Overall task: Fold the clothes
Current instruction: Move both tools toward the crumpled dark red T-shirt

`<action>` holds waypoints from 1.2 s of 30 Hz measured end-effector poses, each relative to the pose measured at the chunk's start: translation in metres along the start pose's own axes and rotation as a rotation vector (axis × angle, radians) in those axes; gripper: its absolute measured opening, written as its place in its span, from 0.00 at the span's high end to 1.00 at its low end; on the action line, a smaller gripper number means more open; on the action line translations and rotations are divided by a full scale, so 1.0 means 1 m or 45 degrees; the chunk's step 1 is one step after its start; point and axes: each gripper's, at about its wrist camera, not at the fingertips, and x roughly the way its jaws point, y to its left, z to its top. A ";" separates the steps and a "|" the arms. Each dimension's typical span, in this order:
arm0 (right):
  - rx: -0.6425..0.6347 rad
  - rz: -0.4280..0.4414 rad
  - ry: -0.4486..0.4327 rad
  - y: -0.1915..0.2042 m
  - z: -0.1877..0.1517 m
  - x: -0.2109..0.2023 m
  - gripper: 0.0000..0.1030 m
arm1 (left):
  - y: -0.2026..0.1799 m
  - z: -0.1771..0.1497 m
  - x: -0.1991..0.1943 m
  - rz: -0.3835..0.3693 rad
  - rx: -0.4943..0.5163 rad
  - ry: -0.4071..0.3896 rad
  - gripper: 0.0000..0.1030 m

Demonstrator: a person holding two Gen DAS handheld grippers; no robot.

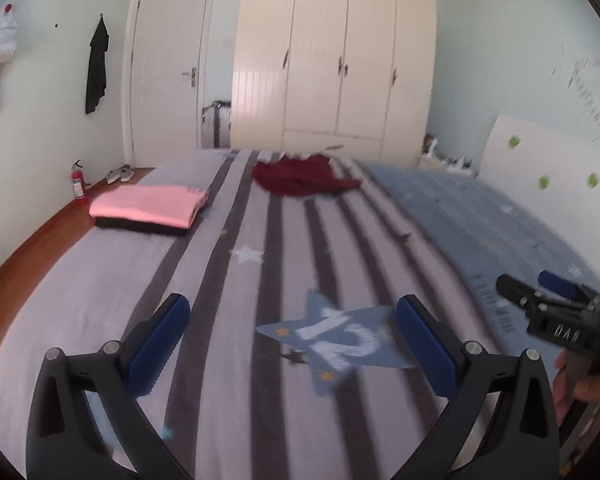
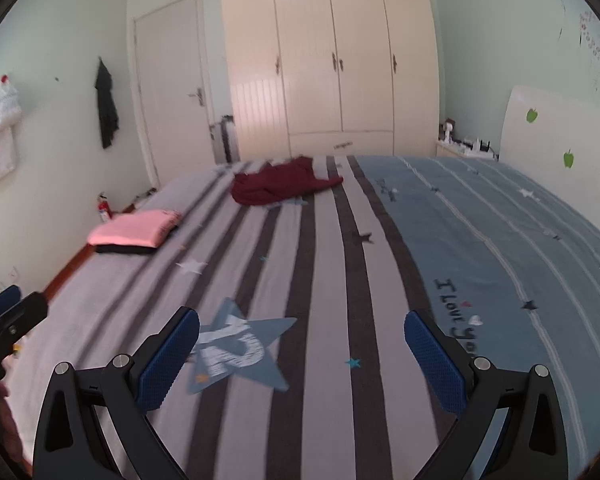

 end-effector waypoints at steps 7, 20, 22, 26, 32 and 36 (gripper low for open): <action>0.023 -0.004 0.083 -0.007 -0.012 0.169 0.02 | 0.039 -0.026 0.156 -0.020 -0.046 0.109 0.04; 0.065 0.007 0.210 0.004 0.045 0.297 0.02 | 0.049 0.041 0.295 0.011 -0.105 0.244 0.04; 0.077 0.021 0.215 0.007 0.071 0.329 0.02 | 0.053 0.067 0.339 -0.001 -0.114 0.257 0.04; 0.082 0.049 0.232 0.014 0.121 0.404 0.02 | 0.060 0.120 0.440 -0.005 -0.126 0.279 0.05; 0.028 0.083 0.224 0.030 0.180 0.506 0.02 | 0.069 0.190 0.576 -0.036 -0.179 0.307 0.18; 0.017 0.077 0.285 0.032 0.198 0.550 0.03 | 0.072 0.204 0.629 0.005 -0.187 0.360 0.19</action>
